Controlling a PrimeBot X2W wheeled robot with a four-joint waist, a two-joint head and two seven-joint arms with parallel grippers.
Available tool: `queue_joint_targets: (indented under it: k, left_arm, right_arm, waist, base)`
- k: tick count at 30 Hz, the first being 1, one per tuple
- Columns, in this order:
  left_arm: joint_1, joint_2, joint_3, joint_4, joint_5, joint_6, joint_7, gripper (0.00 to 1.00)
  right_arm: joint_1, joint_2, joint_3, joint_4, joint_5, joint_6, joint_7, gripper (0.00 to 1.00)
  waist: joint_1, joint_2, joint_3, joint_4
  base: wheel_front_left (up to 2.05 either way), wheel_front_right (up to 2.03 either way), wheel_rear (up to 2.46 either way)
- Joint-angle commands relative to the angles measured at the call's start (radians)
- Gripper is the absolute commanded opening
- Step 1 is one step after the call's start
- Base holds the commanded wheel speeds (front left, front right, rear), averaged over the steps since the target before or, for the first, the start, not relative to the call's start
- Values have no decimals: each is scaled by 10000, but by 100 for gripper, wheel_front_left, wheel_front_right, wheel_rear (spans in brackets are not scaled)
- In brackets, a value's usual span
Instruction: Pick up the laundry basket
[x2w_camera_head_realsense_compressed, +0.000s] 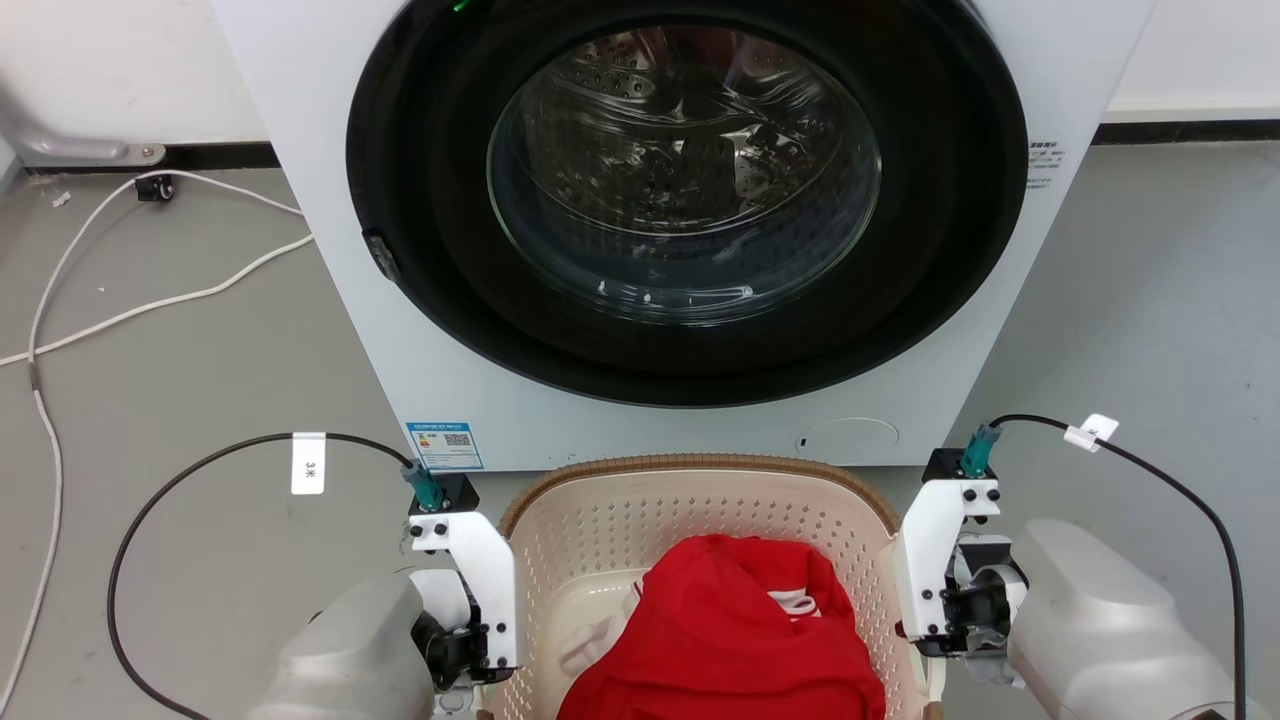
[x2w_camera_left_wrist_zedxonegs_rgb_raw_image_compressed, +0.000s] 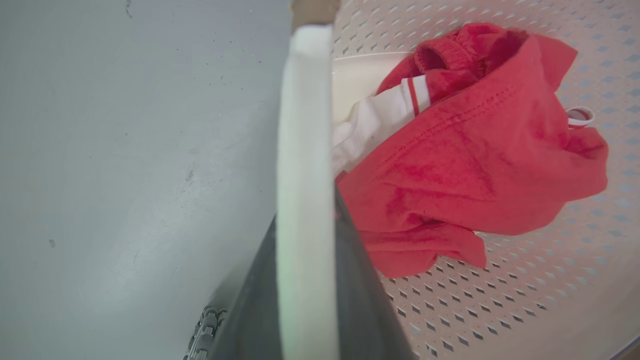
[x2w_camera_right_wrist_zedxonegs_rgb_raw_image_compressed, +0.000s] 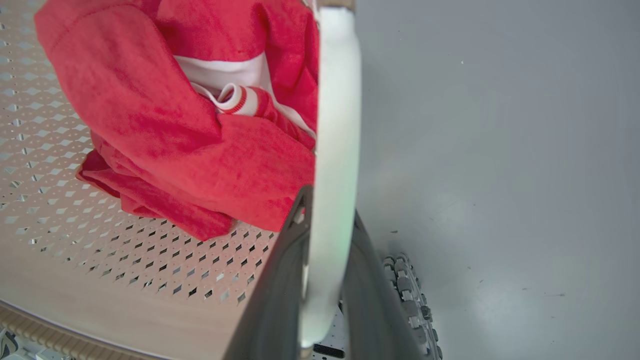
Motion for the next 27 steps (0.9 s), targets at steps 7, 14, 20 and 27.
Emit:
queue_joint_targets:
  k: [7,14,20,27]
  left_arm:
    - [-119,-355,-96,-215,-191,-157,-25,0]
    - [-137,-365,-171,-216,-282,-157,-8,0]
    - [-145,-387,-214,-208,-352,-157,18,0]
    - [-154,-386,-289,-182,-448,-157,83,0]
  right_arm:
    - [-154,463,43,-116,225,134,81,0]
    - [-175,456,77,-90,265,134,92,0]
    - [-166,455,111,-79,326,134,137,0]
    - [-141,464,140,-75,414,134,180,0]
  waist:
    - [0,0,11,-22]
    - [0,0,19,-19]
    - [0,0,25,-5]
    - [0,0,20,-4]
  base:
    - [0,0,0]
    - [0,0,0]
    - [0,0,0]
    - [0,0,0]
